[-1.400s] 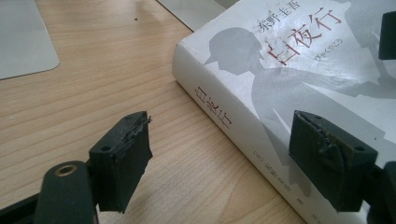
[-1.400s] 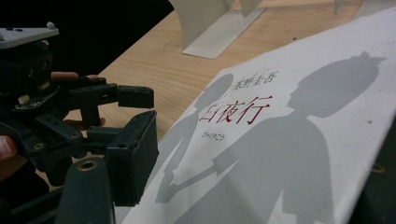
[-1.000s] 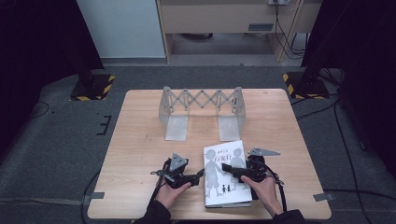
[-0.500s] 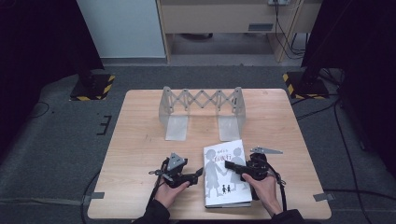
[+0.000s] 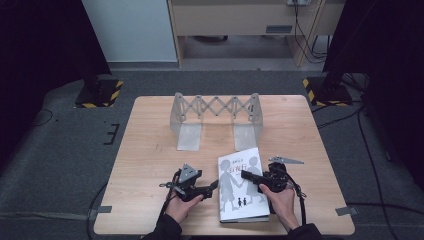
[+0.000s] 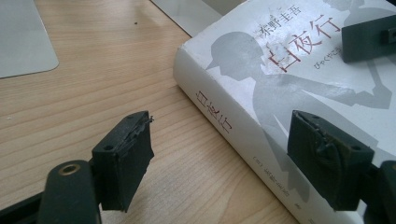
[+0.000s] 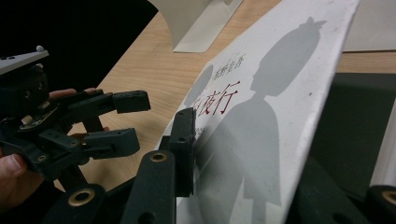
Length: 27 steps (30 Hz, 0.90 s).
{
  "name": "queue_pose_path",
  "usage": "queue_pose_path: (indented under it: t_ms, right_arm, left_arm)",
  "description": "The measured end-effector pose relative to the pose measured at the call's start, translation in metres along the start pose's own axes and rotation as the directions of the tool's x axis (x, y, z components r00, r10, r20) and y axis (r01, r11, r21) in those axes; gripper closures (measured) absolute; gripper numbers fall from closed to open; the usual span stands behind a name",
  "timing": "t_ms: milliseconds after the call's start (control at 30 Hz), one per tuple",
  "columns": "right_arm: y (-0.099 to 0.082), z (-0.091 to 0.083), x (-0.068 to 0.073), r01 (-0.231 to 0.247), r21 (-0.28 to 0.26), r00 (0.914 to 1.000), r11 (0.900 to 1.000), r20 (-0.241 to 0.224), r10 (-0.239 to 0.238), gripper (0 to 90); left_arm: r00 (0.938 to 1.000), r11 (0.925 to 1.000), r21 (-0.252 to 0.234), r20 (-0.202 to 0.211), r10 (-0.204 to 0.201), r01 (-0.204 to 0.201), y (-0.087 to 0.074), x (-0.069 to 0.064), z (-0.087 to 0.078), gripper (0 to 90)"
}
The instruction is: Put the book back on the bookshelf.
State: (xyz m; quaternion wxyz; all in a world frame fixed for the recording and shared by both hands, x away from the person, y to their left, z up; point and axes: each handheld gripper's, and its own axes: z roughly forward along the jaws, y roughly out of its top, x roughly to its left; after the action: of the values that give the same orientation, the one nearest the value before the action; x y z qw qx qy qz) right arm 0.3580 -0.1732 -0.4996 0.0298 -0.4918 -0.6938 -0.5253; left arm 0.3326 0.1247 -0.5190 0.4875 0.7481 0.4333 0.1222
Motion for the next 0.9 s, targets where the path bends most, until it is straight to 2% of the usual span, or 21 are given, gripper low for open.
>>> queue_pose_path:
  t_ms: [133,333,600,767,900]
  right_arm:
    - [0.002,-0.002,0.003,-0.015,-0.013,0.9995,0.9998,-0.027,0.014,73.8]
    - [0.004,-0.004,0.010,-0.009,-0.041,0.9982,0.9991,-0.059,0.007,78.7]
    - [0.007,-0.008,0.017,0.032,-0.060,0.9949,0.9977,-0.094,-0.037,81.1]
    - [0.007,-0.011,0.018,0.033,-0.072,0.9931,0.9969,-0.110,-0.041,82.0]
    - [0.007,-0.013,0.018,0.046,-0.089,0.9899,0.9950,-0.130,-0.058,82.4]
  left_arm:
    - [0.9998,1.0000,-0.008,0.018,-0.002,0.003,0.000,-0.001,0.000,21.4]
    - [0.9978,0.9997,-0.019,0.064,-0.016,0.017,0.000,-0.004,0.000,21.2]
    - [0.9921,0.9994,-0.017,0.123,-0.028,0.030,-0.001,-0.012,0.003,19.4]
    - [0.9890,0.9991,-0.015,0.143,-0.037,0.039,-0.003,-0.012,0.004,13.7]
    - [0.9834,0.9991,-0.017,0.178,-0.036,0.039,-0.004,-0.015,0.006,8.7]
